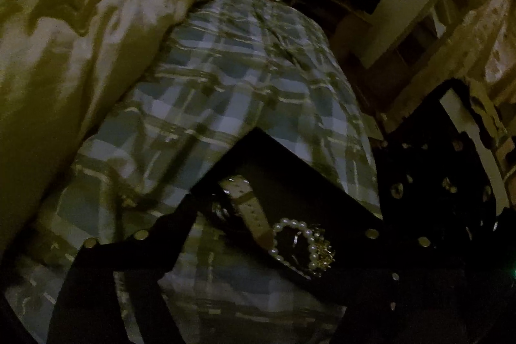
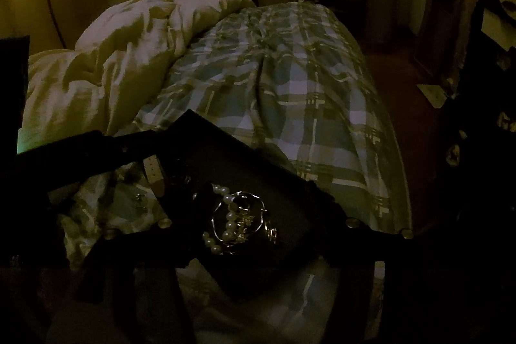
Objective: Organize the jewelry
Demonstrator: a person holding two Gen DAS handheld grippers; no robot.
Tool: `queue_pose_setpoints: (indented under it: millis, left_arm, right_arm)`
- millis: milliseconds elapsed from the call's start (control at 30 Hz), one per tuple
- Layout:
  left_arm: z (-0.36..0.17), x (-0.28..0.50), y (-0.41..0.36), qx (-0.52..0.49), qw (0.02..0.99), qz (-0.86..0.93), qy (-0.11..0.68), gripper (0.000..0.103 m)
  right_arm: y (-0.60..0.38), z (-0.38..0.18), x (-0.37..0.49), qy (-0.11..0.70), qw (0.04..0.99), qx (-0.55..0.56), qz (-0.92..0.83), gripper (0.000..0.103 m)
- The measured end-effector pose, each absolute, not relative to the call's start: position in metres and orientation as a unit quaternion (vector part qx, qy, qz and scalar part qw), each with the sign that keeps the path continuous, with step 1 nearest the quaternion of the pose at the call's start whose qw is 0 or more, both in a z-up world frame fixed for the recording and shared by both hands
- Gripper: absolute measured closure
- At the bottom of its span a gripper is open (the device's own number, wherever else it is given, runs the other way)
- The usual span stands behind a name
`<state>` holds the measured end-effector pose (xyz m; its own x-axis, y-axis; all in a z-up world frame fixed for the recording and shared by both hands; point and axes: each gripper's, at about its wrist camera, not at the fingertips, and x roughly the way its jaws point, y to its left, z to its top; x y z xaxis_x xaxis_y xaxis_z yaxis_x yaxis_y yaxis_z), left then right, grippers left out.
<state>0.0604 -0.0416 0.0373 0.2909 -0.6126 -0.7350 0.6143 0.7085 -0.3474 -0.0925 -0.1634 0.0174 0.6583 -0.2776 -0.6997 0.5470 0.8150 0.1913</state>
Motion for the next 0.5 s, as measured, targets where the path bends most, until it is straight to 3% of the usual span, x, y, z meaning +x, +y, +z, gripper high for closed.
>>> queue_pose_setpoints:
  millis: [67, 500]
  left_arm:
    - [0.038, 0.063, -0.037, -0.001, 0.807, -0.377, 0.454, 0.02]
    - [0.038, 0.054, -0.03, 0.127, 0.848, -0.343, 0.384, 0.02]
  right_arm:
    - [-0.161, 0.019, -0.092, 0.342, 0.891, 0.191, -0.23, 0.042]
    - [-0.155, 0.025, -0.091, 0.347, 0.893, 0.196, -0.207, 0.041]
